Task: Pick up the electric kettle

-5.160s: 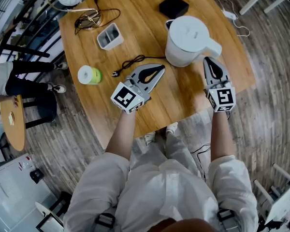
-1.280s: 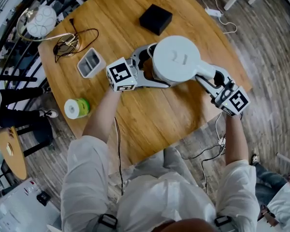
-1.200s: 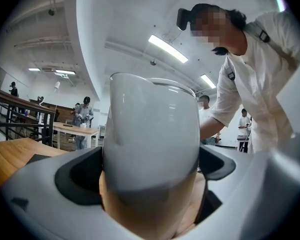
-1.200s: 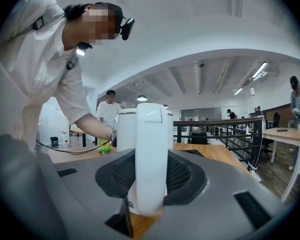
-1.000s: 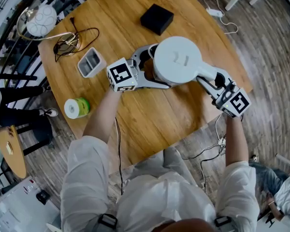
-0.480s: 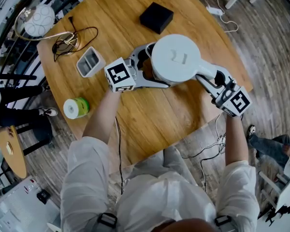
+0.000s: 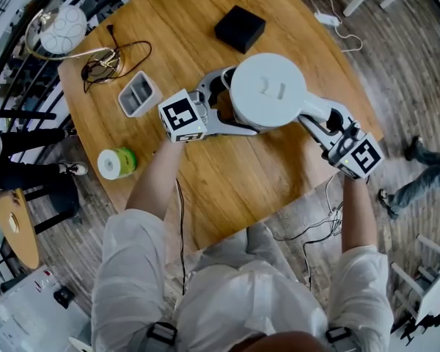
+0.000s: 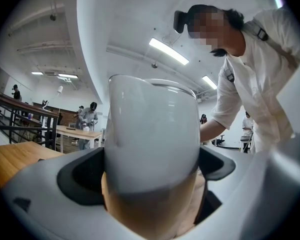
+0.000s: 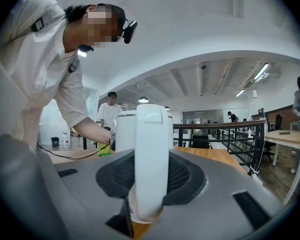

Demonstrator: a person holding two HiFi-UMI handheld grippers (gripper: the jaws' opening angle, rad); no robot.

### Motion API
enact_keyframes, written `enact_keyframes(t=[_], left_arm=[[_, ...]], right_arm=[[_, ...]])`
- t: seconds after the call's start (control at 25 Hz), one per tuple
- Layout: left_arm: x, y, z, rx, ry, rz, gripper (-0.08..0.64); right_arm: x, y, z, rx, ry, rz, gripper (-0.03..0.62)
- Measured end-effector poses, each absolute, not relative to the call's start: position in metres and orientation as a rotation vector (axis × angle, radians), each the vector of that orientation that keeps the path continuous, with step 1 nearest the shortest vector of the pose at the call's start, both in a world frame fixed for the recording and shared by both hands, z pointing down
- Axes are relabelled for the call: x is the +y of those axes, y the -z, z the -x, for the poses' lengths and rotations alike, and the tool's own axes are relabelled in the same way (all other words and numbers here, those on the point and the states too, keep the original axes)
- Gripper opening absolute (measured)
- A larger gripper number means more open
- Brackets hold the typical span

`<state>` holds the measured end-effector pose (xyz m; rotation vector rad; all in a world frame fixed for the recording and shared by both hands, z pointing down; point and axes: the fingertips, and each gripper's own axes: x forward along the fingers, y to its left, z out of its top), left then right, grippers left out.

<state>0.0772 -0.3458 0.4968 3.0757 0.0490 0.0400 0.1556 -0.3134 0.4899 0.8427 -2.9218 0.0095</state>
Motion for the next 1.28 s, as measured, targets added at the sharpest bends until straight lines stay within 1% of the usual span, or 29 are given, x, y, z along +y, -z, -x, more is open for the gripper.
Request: enact_keyframes(t=[0.56, 1.28], left_arm=[[-0.329, -0.435, -0.071, -0.002, -0.050, -3.102, 0.581], [-0.265, -0.335, -0.055, -0.133, -0.020, -3.124, 0.581]], right_arm=[[-0.298, -0.431, -0.151, -2.975, 0.033, -0.809, 0.121], [-0.241, -0.331, -0.138, -3.033, 0.098, -0.677, 0.121]])
